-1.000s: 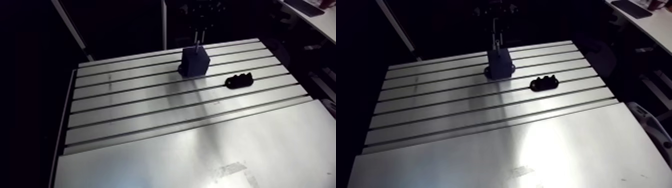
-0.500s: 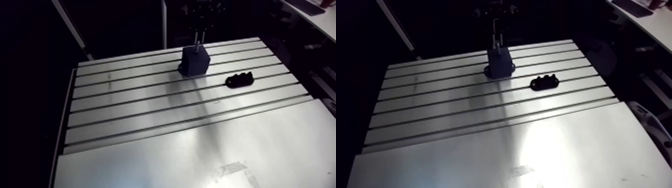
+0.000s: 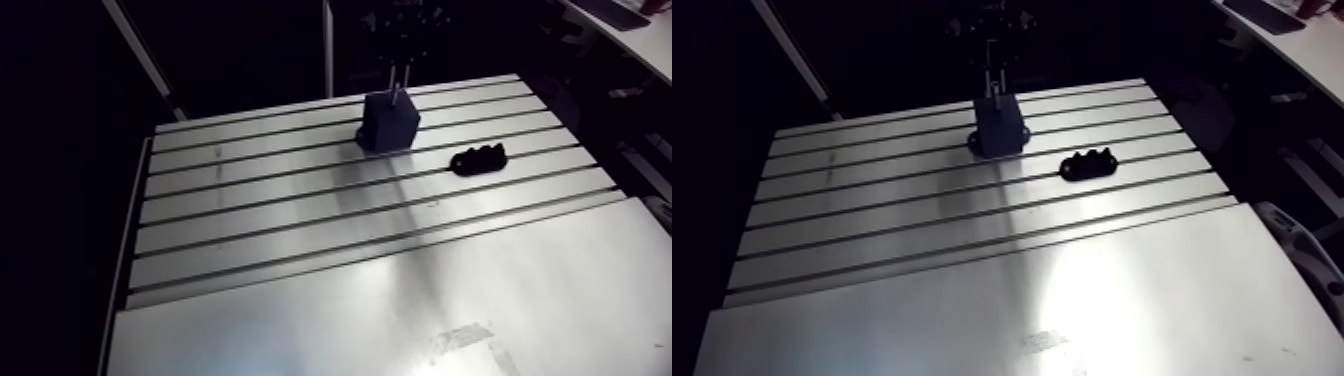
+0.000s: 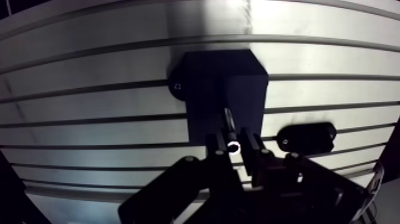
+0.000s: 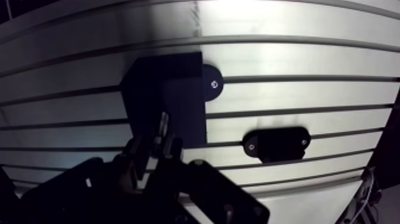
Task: Pick up the M10 bolt and insert it into the hole until fully seated.
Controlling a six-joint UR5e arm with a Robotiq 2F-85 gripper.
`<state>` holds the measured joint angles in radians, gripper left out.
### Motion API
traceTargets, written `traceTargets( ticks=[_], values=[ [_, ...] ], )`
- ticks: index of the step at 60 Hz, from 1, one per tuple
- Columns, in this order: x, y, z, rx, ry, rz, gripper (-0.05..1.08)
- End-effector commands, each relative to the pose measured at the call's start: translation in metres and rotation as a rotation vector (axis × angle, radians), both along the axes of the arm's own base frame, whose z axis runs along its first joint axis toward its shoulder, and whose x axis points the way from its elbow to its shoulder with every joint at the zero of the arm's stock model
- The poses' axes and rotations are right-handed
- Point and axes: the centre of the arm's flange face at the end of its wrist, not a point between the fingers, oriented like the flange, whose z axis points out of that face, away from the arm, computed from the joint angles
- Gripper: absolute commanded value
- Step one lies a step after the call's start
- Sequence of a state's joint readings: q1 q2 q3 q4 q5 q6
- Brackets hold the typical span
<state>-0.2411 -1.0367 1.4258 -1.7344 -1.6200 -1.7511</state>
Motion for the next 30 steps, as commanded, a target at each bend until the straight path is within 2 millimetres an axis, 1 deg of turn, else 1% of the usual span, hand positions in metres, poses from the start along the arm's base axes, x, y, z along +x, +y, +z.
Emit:
traceTargets(
  ticks=[1, 30],
  values=[
    [0.0010, 0.0007, -0.0008, 0.000, -0.003, -0.001, 1.07],
    [0.0001, 0.0018, 0.0031, 0.000, 0.005, -0.002, 1.07]
  ],
)
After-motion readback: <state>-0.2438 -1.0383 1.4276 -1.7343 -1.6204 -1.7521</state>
